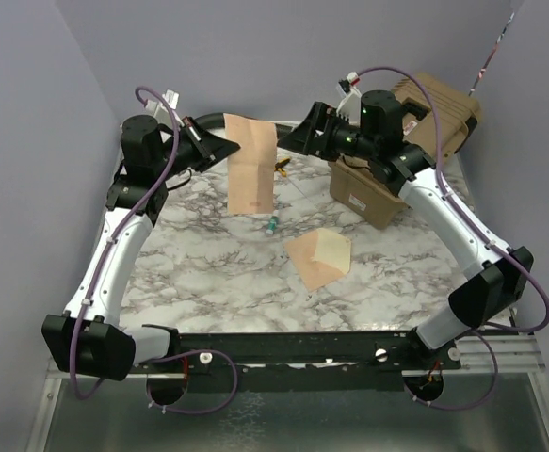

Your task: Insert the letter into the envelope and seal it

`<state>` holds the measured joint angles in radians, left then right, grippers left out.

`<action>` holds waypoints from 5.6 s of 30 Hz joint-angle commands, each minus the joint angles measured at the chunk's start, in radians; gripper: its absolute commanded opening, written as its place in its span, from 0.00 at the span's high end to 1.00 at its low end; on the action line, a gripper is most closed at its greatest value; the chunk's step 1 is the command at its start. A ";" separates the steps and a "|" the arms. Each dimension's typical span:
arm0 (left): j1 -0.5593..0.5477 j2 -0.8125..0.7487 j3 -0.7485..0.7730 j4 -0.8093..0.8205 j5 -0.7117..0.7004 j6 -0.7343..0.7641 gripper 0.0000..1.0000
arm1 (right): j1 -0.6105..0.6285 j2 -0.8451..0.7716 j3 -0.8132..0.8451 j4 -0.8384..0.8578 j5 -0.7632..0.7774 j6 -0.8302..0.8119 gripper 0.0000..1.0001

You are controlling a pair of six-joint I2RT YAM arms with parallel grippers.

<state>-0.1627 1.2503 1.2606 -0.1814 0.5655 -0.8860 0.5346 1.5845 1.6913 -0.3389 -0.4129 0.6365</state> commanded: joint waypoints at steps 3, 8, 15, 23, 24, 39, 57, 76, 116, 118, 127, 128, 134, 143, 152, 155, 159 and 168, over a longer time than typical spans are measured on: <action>0.003 0.001 0.149 0.012 0.230 0.143 1.00 | -0.025 -0.124 -0.181 0.271 -0.182 0.171 0.05; 0.002 -0.014 0.204 0.105 0.333 0.102 1.00 | -0.026 -0.151 -0.233 0.462 -0.230 0.227 0.04; 0.000 -0.030 0.220 0.227 0.366 0.000 1.00 | -0.026 -0.166 -0.301 0.773 -0.360 0.336 0.09; 0.000 -0.041 0.170 0.426 0.376 -0.146 1.00 | -0.026 -0.185 -0.355 0.999 -0.335 0.474 0.49; 0.000 -0.042 0.163 0.450 0.375 -0.161 1.00 | -0.026 -0.182 -0.347 1.006 -0.338 0.474 0.54; 0.000 -0.043 0.089 0.494 0.377 -0.173 0.38 | -0.027 -0.268 -0.318 0.807 -0.158 0.266 1.00; -0.008 -0.068 -0.079 0.695 0.370 -0.356 0.53 | -0.028 -0.310 -0.329 0.795 -0.118 0.247 1.00; -0.014 -0.067 -0.124 0.738 0.242 -0.419 1.00 | -0.027 -0.296 -0.217 0.580 -0.472 0.011 0.36; -0.068 -0.081 -0.104 0.752 0.469 -0.290 1.00 | -0.026 -0.164 -0.064 -0.003 -0.785 -0.428 0.11; -0.068 -0.071 -0.088 0.753 0.460 -0.296 1.00 | -0.025 -0.158 -0.072 -0.019 -0.823 -0.447 0.19; -0.068 -0.032 -0.031 0.755 0.423 -0.313 1.00 | -0.026 -0.170 -0.085 0.030 -0.830 -0.428 0.62; -0.068 -0.031 -0.034 0.755 0.420 -0.317 1.00 | -0.026 -0.169 -0.085 0.045 -0.824 -0.416 0.62; -0.068 -0.043 -0.043 0.769 0.398 -0.330 1.00 | -0.027 -0.166 -0.135 0.204 -0.822 -0.293 0.35; -0.068 -0.061 -0.057 0.802 0.372 -0.375 1.00 | -0.009 -0.151 -0.194 0.453 -0.810 -0.128 0.21; -0.068 -0.073 -0.068 0.812 0.329 -0.390 1.00 | 0.009 -0.106 -0.200 0.551 -0.846 -0.021 0.39; -0.069 -0.082 -0.089 0.813 0.295 -0.389 1.00 | 0.010 -0.122 -0.225 0.617 -0.854 0.026 0.73; -0.067 -0.091 -0.129 0.799 0.295 -0.358 1.00 | 0.008 -0.152 -0.221 0.571 -0.802 -0.009 1.00; -0.010 -0.100 -0.092 0.074 0.207 0.255 0.83 | 0.008 -0.220 -0.181 0.141 -0.423 -0.305 1.00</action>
<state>-0.2134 1.1530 1.1275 0.2516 0.8547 -0.9443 0.5377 1.4052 1.4876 -0.0017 -1.0466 0.4557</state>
